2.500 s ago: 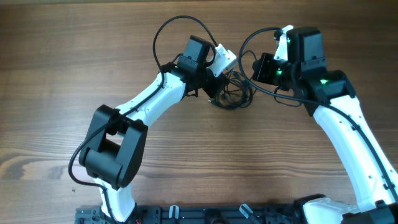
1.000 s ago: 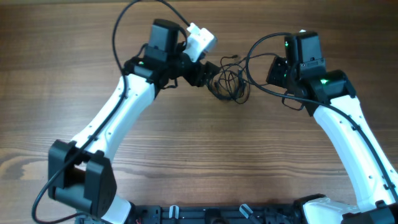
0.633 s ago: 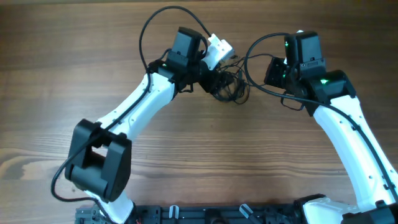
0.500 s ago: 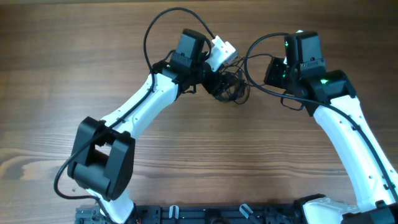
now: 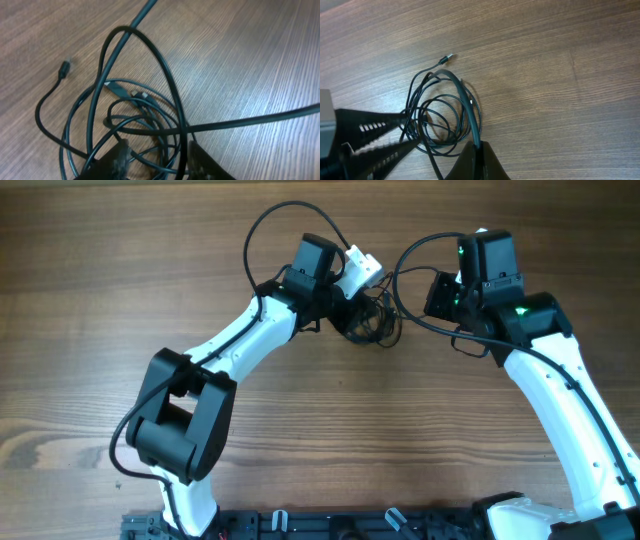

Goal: Untangle cables

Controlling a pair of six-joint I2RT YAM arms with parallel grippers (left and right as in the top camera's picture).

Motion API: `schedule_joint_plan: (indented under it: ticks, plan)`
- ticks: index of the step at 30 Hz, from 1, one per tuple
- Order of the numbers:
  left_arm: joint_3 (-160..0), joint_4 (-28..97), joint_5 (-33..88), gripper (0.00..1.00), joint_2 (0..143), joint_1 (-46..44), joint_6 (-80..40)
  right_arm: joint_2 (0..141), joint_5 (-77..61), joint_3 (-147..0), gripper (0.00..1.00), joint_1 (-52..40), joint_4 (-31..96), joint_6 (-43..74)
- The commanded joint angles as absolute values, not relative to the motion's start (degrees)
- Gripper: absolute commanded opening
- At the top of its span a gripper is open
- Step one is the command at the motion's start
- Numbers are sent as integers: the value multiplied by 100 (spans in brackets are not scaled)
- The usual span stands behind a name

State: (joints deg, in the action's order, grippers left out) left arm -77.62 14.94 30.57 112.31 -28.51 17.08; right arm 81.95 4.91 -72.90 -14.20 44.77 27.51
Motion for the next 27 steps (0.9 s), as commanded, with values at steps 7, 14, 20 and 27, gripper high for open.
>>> schedule_joint_plan:
  ticks: [7,14,20,27]
  plan:
    - [-7760,1286,2582,4,11185,-2871,1538,8114,486,-7439,4,-1424,4504,2694]
    - [-7760,1350,2038,4,10239,-2722,1544,8114,1319,-7432,4,-1422,4641,2689]
    - [-7760,1490,1981,4,9666,-2185,1540,8117,1686,-7343,4,-1422,4661,2698]
    - [-7760,1894,1979,4,9100,-1441,1542,8283,2351,-6777,4,-1319,4296,2910]
